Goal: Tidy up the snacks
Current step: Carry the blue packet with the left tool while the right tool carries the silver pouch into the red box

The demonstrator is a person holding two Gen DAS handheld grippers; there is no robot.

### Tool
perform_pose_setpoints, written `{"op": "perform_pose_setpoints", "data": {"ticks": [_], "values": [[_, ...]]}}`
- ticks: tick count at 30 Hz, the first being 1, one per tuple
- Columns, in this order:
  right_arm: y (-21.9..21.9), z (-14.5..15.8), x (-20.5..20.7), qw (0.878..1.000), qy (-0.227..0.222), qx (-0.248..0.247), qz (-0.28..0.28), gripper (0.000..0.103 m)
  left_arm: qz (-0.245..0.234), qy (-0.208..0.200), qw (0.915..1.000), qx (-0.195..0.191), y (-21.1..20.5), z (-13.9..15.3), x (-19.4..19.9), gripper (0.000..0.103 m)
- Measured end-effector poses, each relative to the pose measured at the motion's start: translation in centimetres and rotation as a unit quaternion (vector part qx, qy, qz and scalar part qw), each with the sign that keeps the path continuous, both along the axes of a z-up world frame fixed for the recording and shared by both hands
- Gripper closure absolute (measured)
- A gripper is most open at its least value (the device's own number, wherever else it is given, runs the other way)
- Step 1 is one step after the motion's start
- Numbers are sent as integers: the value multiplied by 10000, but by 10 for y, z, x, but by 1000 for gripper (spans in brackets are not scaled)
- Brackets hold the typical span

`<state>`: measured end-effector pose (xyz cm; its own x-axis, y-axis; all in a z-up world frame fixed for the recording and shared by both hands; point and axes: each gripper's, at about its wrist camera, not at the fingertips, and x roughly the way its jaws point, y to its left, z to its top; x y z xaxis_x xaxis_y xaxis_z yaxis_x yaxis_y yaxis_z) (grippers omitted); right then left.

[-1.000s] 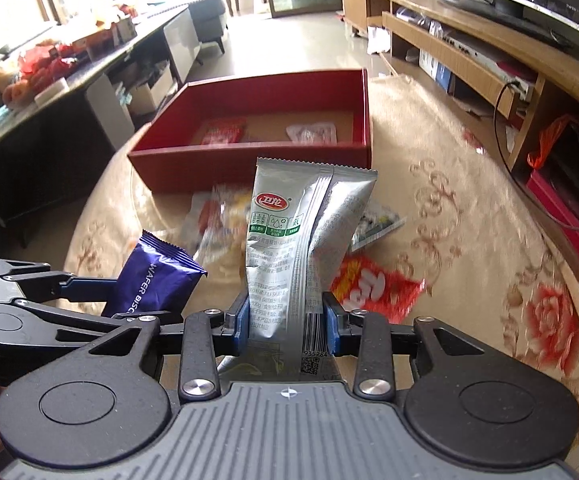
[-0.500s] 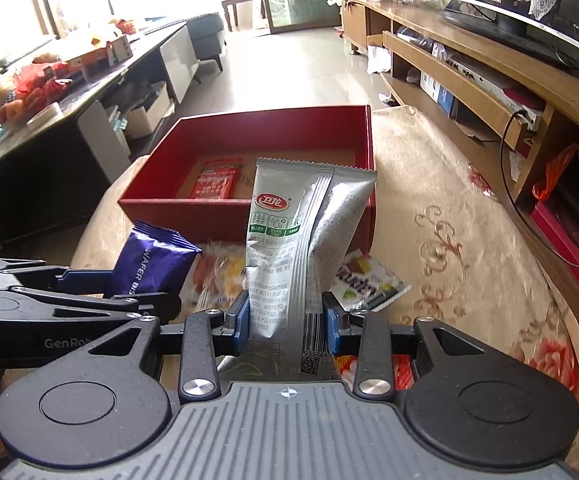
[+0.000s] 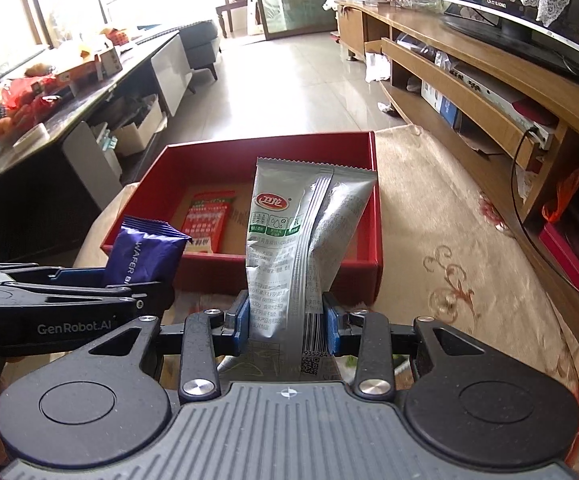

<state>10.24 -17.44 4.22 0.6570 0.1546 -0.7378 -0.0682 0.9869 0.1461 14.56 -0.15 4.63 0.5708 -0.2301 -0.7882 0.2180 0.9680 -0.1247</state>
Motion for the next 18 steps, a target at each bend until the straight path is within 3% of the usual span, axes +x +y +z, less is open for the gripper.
{"op": "perform_pose_setpoints", "data": {"ticks": [18], "values": [[-1,3,42,9999,-127,27,-86,59,204,-54,9998,64,0,2,48,46]]}}
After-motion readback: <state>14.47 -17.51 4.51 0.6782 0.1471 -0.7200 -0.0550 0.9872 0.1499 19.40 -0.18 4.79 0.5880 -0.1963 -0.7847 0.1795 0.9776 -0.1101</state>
